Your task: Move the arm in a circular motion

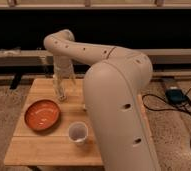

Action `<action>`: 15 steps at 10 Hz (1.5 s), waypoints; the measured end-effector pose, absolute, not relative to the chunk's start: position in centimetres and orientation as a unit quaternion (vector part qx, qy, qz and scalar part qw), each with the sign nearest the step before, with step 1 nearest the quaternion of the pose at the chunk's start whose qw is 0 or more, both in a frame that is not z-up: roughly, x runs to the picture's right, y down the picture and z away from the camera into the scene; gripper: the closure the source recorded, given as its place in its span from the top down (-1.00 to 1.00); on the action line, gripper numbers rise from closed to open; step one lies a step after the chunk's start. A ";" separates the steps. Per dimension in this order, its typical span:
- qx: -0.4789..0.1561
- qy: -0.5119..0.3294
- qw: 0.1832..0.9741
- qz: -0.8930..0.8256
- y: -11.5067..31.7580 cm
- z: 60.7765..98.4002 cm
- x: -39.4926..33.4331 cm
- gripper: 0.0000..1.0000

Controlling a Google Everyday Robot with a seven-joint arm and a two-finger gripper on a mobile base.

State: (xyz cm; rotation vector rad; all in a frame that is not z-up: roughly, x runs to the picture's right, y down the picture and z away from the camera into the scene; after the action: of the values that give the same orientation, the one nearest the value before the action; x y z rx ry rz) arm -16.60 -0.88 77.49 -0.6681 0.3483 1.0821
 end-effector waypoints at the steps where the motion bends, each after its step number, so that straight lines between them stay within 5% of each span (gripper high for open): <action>1: -0.310 0.157 0.804 0.483 0.8 75.7 -17.5 0.30; 8: -0.295 0.187 0.813 0.466 10.1 65.1 -10.9 0.30; 15: -0.285 0.231 0.711 0.600 5.2 68.9 5.8 0.30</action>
State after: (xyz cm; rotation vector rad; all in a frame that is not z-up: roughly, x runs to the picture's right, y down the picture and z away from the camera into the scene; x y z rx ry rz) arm 5.77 5.23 68.93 -0.6328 0.5118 1.3309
